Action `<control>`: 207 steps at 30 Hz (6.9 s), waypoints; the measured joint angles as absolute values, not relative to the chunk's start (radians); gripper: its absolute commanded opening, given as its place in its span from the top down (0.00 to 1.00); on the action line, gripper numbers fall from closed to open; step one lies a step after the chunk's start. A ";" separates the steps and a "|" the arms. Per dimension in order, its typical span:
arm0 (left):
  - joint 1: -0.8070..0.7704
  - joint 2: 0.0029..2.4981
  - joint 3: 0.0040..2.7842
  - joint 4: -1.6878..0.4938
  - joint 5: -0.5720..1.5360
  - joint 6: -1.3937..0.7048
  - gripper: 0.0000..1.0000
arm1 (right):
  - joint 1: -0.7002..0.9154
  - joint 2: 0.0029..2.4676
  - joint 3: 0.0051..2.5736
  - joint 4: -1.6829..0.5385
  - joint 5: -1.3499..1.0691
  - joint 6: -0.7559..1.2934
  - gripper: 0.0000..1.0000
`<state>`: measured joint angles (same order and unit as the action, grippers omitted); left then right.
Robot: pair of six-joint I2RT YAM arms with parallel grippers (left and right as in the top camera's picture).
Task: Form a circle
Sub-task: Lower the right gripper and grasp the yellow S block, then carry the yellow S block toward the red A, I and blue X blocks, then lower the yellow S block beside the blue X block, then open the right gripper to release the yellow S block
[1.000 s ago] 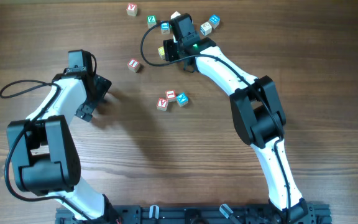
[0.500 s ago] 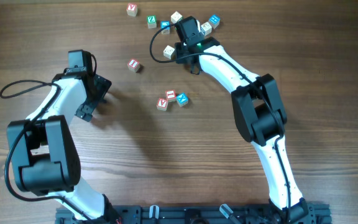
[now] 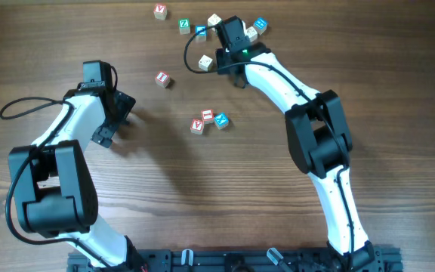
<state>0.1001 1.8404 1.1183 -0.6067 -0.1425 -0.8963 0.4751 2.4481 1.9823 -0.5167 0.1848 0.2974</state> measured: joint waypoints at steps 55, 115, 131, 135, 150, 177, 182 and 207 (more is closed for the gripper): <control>0.100 1.840 1.118 -0.606 -0.142 -0.896 0.00 | 0.475 1.892 1.919 -0.766 0.107 0.290 0.71; 0.100 1.840 1.118 -0.607 -0.145 -0.896 0.00 | 0.712 1.895 1.173 -0.466 -0.057 0.139 0.44; 0.100 1.840 1.118 -0.607 -0.145 -0.896 0.00 | 0.712 1.897 1.173 -0.529 -0.058 0.208 0.68; 0.100 1.840 1.118 -0.607 -0.145 -0.897 0.00 | 0.712 1.897 1.173 -0.508 -0.058 0.208 0.67; 0.100 1.840 1.118 -0.607 -0.145 -0.896 0.00 | 0.712 1.897 1.173 -0.516 0.023 0.273 0.62; 0.100 1.840 1.118 -0.607 -0.145 -0.897 0.00 | 0.684 1.824 1.187 -0.542 0.004 0.369 0.53; 0.100 1.840 1.118 -0.607 -0.145 -0.896 0.00 | 0.645 1.789 1.205 -0.606 0.004 0.402 0.86; 0.100 1.840 1.118 -0.607 -0.145 -0.897 0.00 | 0.641 1.789 1.010 -0.325 0.066 0.353 0.87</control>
